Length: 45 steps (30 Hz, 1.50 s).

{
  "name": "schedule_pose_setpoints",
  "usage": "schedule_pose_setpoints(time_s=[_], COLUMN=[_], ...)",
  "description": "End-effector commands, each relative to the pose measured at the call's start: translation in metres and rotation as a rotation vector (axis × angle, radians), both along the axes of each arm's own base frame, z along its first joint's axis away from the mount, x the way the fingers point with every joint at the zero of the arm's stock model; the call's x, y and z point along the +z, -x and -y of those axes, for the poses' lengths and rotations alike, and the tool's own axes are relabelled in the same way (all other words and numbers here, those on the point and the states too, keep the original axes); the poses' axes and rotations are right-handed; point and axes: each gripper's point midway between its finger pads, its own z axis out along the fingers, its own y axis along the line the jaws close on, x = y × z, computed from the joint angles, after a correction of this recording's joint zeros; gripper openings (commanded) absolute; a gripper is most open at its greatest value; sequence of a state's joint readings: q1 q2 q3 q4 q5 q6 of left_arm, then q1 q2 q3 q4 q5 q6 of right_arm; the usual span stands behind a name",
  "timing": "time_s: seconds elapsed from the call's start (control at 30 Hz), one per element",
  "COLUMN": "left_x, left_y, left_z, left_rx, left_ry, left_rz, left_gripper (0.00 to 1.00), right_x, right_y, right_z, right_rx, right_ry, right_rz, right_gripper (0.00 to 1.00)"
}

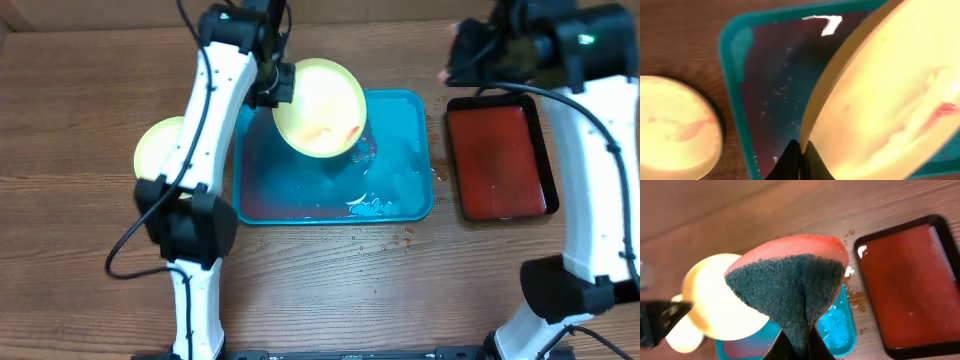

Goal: Clean dirty plates on tray and stack at the side
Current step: 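Lift the yellow plate with the left gripper and raise the sponge, then carry the yellow plate left and stack it on the white plate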

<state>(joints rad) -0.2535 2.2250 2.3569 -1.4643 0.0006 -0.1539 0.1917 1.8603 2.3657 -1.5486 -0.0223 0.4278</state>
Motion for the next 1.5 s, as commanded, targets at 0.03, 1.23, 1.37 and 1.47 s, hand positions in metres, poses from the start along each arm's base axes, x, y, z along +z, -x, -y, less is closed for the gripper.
schedule_pose_setpoints(time_s=[0.03,1.23,1.37,1.47], left_x=[0.043,0.195,0.195,0.183], left_y=[0.004,0.051,0.051,0.050], left_z=[-0.020,0.002,0.004,0.007], left_rx=[0.018,0.326,0.322,0.310], left_ry=[-0.089,-0.901,-0.902,-0.844], left_rz=[0.114,0.838,0.841,0.795], left_gripper=[0.04,0.04,0.04,0.04], right_x=[0.017,0.011,0.011,0.010], right_y=[0.005,0.012,0.011,0.012], right_z=[0.021,0.039,0.040,0.041], right_rx=[-0.038,-0.085,-0.090,-0.091], right_ry=[-0.006,0.035,0.042,0.046], right_rz=[0.040,0.002,0.002,-0.001], right_gripper=[0.04,0.04,0.04,0.04])
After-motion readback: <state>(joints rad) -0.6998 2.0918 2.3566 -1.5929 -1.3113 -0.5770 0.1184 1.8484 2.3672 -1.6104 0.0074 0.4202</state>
